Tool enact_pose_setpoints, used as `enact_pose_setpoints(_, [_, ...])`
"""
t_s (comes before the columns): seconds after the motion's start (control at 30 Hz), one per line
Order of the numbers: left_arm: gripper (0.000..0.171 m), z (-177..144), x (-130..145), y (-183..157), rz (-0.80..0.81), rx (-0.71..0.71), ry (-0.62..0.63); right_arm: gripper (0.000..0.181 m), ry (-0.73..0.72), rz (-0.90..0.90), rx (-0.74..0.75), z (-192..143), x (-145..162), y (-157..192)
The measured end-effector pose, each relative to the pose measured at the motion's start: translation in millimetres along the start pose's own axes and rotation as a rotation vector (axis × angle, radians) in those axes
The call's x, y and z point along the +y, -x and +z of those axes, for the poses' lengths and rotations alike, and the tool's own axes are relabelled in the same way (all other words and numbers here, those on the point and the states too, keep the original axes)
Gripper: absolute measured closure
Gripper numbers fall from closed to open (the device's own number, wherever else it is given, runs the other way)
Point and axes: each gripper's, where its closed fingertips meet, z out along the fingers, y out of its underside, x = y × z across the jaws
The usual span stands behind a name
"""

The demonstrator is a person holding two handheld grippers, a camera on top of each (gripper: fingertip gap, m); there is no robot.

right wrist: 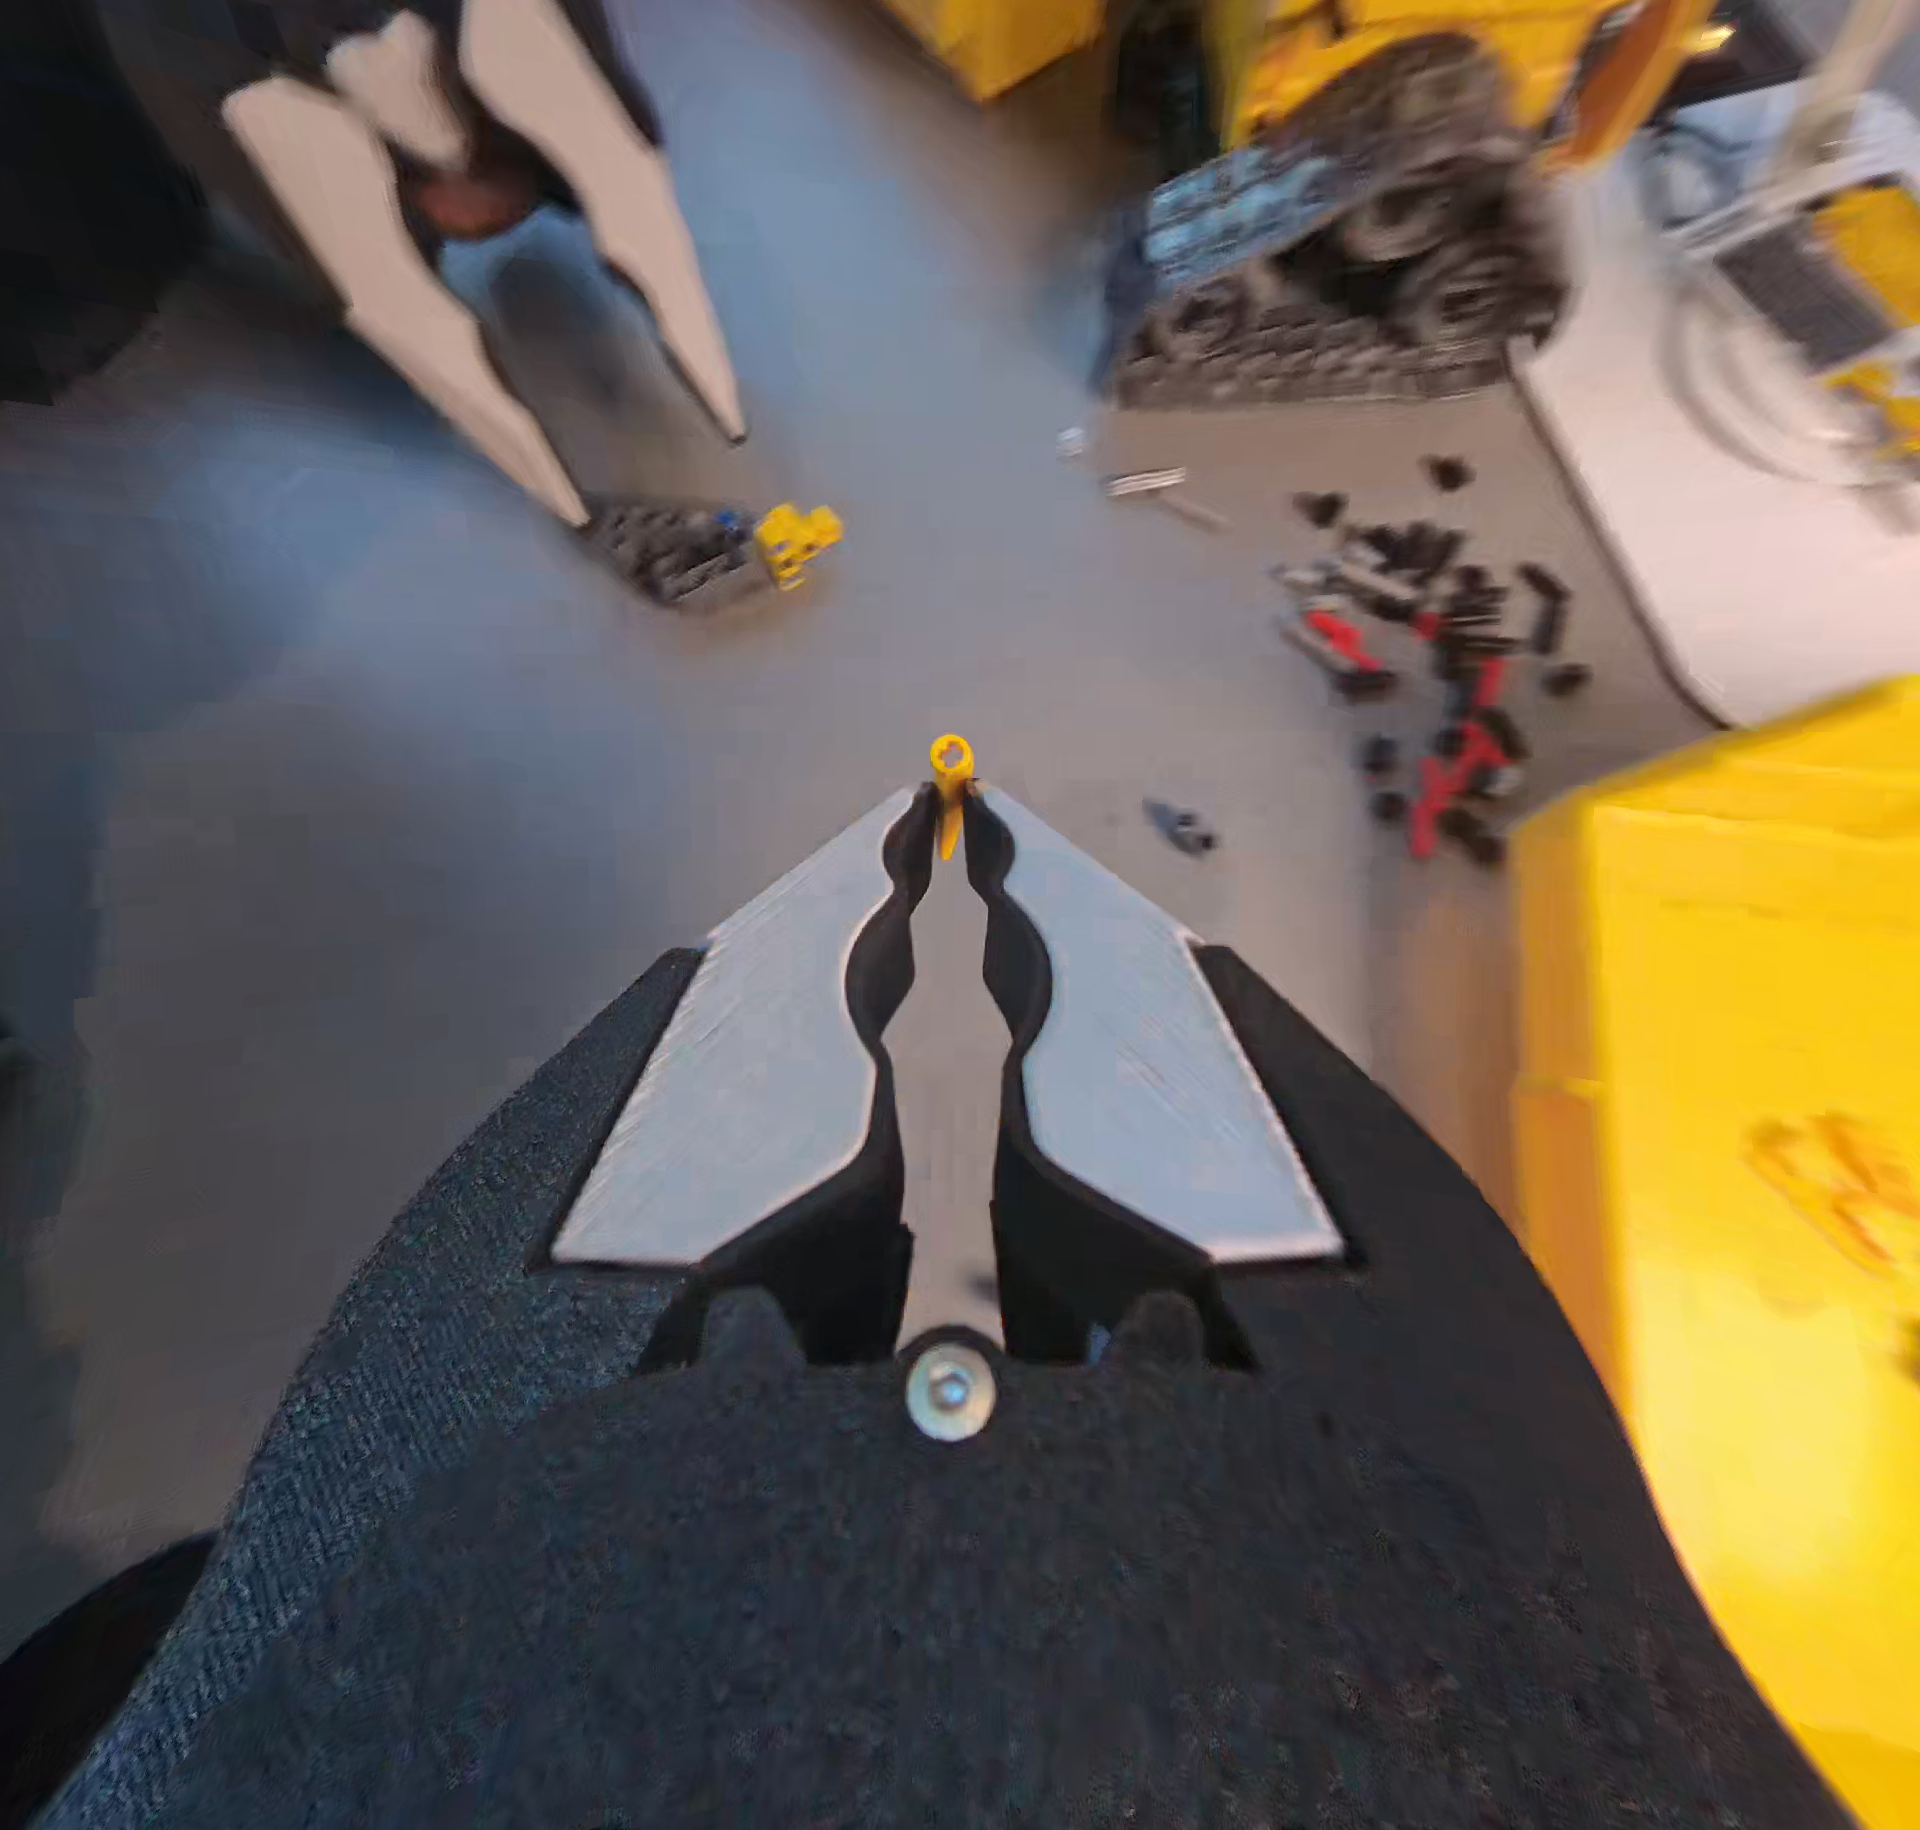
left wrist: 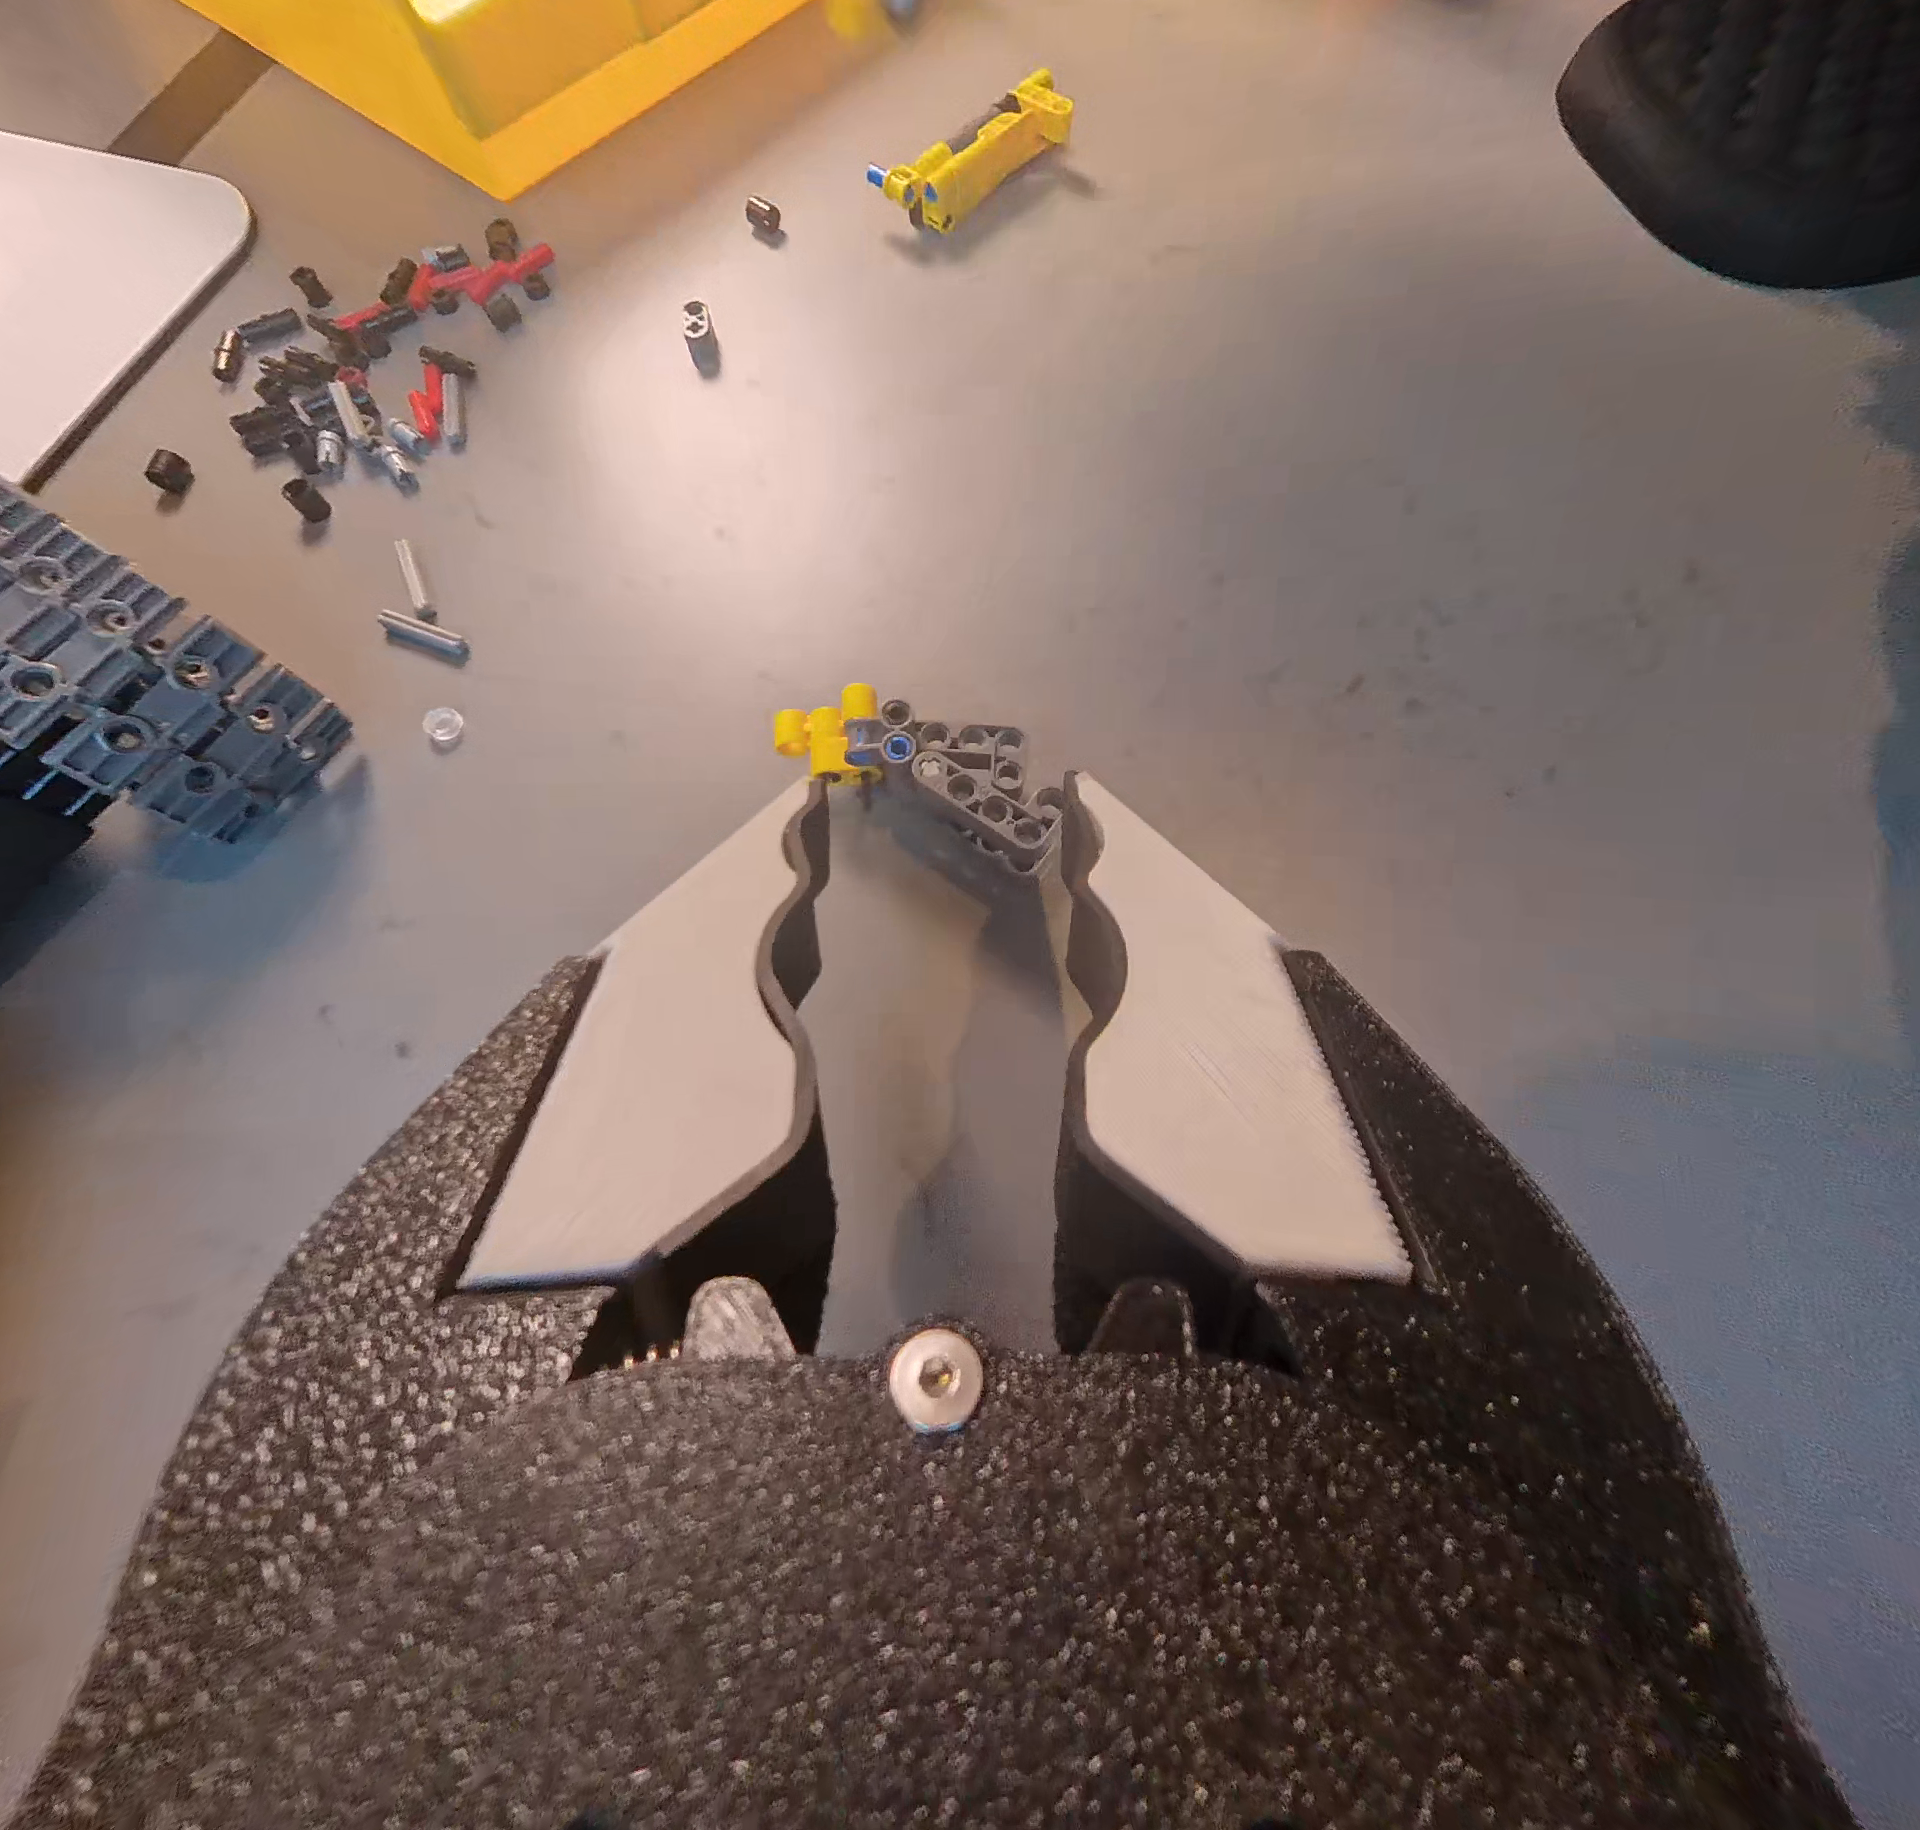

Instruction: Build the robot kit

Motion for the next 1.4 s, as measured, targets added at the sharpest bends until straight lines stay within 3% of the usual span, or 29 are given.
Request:
enact_pose_setpoints(0.13, [0.136, 7.3, 5.6, -10.3, 0.004, 0.037, 0.044, 0.176, 0.068, -0.113, -0.098, 47.9, 31.4, 68.9])
enact_pose_setpoints(0.3, [0.144, 14.1, 10.5, -15.1, 0.024, 0.031, 0.086, 0.176, 0.147, -0.17, -0.108, 69.0, 47.6, 77.4])
enact_pose_setpoints(0.4, [0.154, 15.2, 12.7, -12.7, 0.086, -0.008, 0.109, 0.161, 0.157, -0.186, -0.118, 67.6, 46.2, 76.3])
enact_pose_setpoints(0.53, [0.171, 12.6, 13.0, -11.1, 0.183, -0.041, 0.118, 0.158, 0.006, -0.147, -0.162, 50.6, 10.7, 72.4])
enact_pose_setpoints(0.67, [0.171, 8.9, 9.2, -7.2, 0.292, -0.086, 0.099, 0.153, -0.061, -0.178, -0.169, 54.7, -12.5, 57.2])
enact_pose_setpoints(0.8, [0.171, 7.8, 15.7, -4.8, 0.259, -0.073, 0.116, 0.134, -0.028, -0.298, -0.227, 81.8, -20.4, 60.1])
enact_pose_setpoints(0.83, [0.168, 6.8, 15.6, -5.0, 0.232, -0.057, 0.104, 0.127, 0.008, -0.339, -0.237, 89.8, -18.1, 61.0])
enact_pose_setpoints(0.9, [0.145, 4.7, 12.8, -2.9, 0.161, -0.036, 0.071, 0.113, 0.11, -0.427, -0.237, 106.3, -6.4, 58.0])
enact_pose_setpoints(0.93, [0.139, 3.7, 10.3, -1.3, 0.128, -0.031, 0.05, 0.113, 0.139, -0.456, -0.243, 112.9, -1.6, 57.9])
enact_pose_setpoints(1.0, [0.129, 2.6, 5.9, -1.6, 0.063, -0.004, 0.012, 0.137, 0.106, -0.44, -0.273, 114.6, -5.0, 62.3])
enact_pose_setpoints(1.03, [0.126, 2.5, 4.6, -2.5, 0.029, 0.013, 0.002, 0.153, 0.086, -0.449, -0.24, 113.8, -6.3, 58.6])
enact_pose_setpoints(1.07, [0.124, 2.3, 2.9, -3.9, -0.003, 0.032, -0.009, 0.155, 0.052, -0.454, -0.213, 111.5, -7.4, 57.6])
enact_pose_setpoints(1.2, [0.13, 1.4, -5.9, -7.5, -0.097, 0.087, -0.058, 0.156, -0.072, -0.424, -0.07, 101.2, -5.5, 58.6])
enact_pose_setpoints(1.33, [0.132, 10.9, 4.7, -11.4, -0.067, 0.081, 0.01, 0.157, -0.185, -0.482, 0.158, 87.2, -14.1, 56.5])
enact_pose_setpoints(1.4, [0.148, 14.8, 4.6, -12.5, -0.055, 0.071, 0.013, 0.157, -0.229, -0.546, 0.23, 80.7, -20.0, 60.1])
